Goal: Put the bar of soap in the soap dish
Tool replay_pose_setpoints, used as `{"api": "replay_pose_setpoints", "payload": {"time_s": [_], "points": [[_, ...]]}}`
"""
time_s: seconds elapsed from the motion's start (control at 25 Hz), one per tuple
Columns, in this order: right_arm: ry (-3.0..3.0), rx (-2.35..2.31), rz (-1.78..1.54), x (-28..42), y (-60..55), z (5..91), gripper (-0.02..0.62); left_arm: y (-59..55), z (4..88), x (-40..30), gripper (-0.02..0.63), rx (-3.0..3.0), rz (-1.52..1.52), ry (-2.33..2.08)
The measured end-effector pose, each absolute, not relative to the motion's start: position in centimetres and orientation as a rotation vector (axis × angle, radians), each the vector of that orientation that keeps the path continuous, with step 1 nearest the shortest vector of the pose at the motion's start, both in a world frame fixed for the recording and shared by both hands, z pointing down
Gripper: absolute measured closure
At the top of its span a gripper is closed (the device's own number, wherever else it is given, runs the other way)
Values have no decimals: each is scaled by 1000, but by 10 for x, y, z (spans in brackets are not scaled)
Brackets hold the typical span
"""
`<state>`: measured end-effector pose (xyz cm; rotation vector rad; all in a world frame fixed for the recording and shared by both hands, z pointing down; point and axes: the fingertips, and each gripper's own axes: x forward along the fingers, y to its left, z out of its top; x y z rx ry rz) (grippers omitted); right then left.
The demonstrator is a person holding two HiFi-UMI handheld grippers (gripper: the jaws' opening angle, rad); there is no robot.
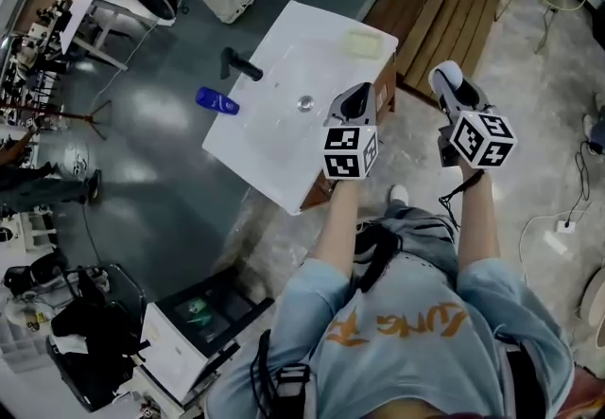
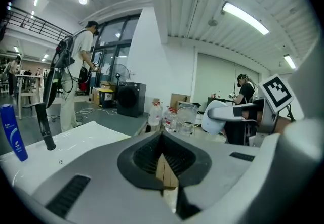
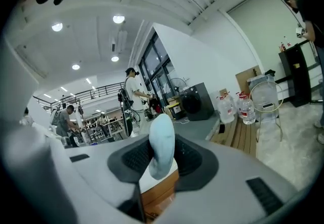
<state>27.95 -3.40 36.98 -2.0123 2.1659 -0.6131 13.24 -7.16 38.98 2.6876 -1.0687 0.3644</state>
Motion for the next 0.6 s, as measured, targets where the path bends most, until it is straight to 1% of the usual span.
{"api": "replay_pose_setpoints", "payload": {"time_s": [0.16,0.36,0.52,0.6], "points": [[2219,-1979,-670,269,-44,388,462,-76,404,126,584,2645,386,-1092],[2299,-1958,-724,250,-68,403,461,-91,423,101,584,2553,379,-1138],[2384,-1976,-731,235,-96,421,462,-121,448,86,584,2485,342,-1154],[2447,-1988,-735,233,-105,429,461,-132,458,89,584,2454,302,-1150]]}}
